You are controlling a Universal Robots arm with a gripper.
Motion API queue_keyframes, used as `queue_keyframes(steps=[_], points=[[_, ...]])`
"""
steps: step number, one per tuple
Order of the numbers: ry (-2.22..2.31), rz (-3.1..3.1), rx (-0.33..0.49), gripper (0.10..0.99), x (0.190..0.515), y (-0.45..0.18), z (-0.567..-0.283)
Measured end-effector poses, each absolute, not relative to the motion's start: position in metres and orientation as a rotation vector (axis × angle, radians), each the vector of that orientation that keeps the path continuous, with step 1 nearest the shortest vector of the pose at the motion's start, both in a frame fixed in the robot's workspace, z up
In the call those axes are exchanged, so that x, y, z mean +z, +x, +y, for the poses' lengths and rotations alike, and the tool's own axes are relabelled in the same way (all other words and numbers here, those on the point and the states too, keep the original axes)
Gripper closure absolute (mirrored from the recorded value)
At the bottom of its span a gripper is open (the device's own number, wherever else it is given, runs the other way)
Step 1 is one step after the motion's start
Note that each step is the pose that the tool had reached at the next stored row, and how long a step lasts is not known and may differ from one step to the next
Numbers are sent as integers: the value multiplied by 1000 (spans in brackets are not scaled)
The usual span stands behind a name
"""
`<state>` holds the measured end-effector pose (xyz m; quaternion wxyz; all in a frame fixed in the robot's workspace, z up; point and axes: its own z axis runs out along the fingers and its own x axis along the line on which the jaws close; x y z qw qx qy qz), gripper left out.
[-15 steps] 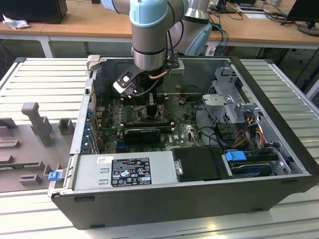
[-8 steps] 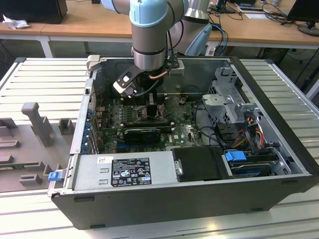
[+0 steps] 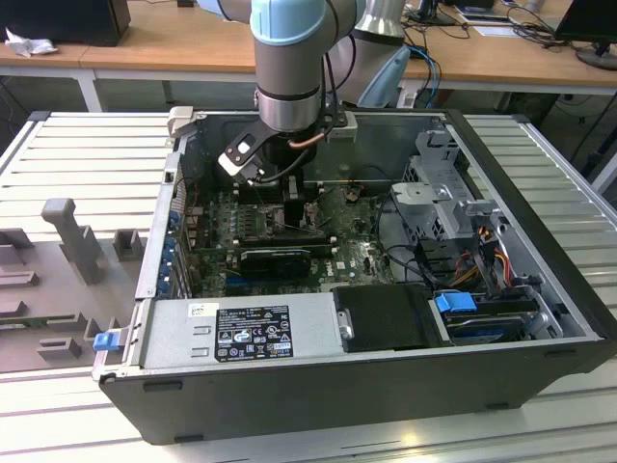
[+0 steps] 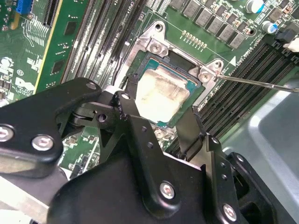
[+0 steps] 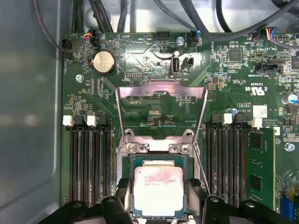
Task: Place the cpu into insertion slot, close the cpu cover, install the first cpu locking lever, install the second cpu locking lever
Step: 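Place the cpu into insertion slot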
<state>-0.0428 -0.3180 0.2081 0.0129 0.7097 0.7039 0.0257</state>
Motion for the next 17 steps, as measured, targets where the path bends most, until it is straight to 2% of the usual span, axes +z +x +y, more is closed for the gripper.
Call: queue_keyframes(steps=[3,4,5,6,7,8,10,17], points=[[2211,2193,79,498,208,-43,-318],[2211,2193,79,627,209,-43,-318],[2211,2193,79,690,209,-43,-318],[2211,2193,79,812,209,-43,-318],[2211,2193,79,871,209,-43,-318],[2211,2193,79,871,209,-43,-318],[2211,2193,80,980,209,-43,-318],[2211,2193,79,980,221,-43,-318]])
